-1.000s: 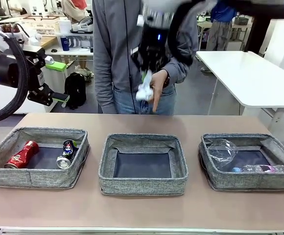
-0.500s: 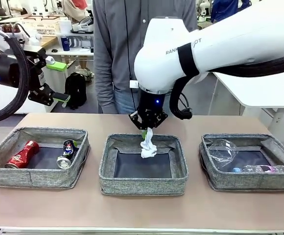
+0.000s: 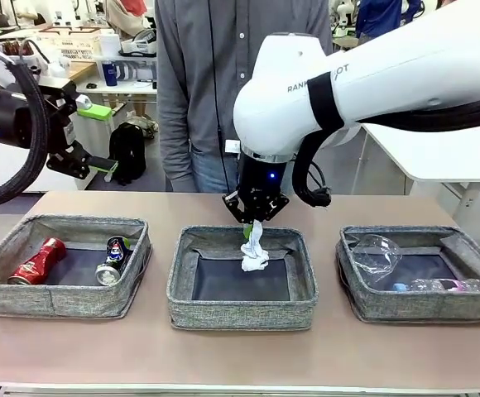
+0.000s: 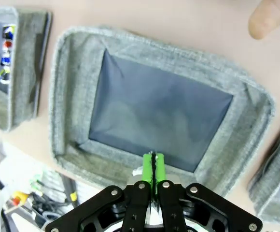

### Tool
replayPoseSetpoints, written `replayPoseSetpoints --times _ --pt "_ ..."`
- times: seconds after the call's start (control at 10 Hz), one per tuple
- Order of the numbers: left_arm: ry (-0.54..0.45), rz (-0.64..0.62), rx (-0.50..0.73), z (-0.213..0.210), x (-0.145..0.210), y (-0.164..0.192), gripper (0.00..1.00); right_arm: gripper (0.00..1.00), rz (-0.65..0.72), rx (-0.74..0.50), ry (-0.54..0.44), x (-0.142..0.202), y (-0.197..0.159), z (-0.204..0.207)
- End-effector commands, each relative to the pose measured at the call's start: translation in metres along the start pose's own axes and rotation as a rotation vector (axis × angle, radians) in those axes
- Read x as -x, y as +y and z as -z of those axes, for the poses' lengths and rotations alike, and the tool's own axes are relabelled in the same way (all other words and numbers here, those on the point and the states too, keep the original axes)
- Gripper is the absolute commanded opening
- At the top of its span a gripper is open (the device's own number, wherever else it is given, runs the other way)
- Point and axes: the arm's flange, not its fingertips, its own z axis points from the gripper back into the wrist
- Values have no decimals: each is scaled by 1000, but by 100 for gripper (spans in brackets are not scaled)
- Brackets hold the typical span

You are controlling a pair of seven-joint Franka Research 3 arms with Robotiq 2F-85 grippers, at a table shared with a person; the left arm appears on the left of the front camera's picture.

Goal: Sort the waste into the appropriate baskets.
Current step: Place the picked waste into the Fabric basket indicated by the person.

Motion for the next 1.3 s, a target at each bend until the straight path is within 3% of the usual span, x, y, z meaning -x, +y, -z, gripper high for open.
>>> replayPoseSetpoints --times 0.0,0.2,0.4,0.5,0.6,0.8,1.0,1.2 --pt "3 19 8 0 2 -2 100 56 -24 -17 -16 11 -11 -5" --pt "3 19 8 0 2 -2 100 100 -5 5 -47 10 -14 -12" --pt "3 19 8 0 2 -2 100 100 18 28 -76 11 -18 -23" --pt "3 19 8 0 2 -2 100 91 19 28 -81 10 -18 -26" --pt "3 19 8 0 2 -2 100 100 23 29 -78 10 -18 -28" --pt "3 19 8 0 2 -2 100 100 7 -17 -72 11 -18 -34" --pt "3 19 8 0 2 -2 100 100 -12 -152 -49 22 -32 -51" --pt "3 19 8 0 2 -2 100 100 -58 -384 -45 65 -73 -86"
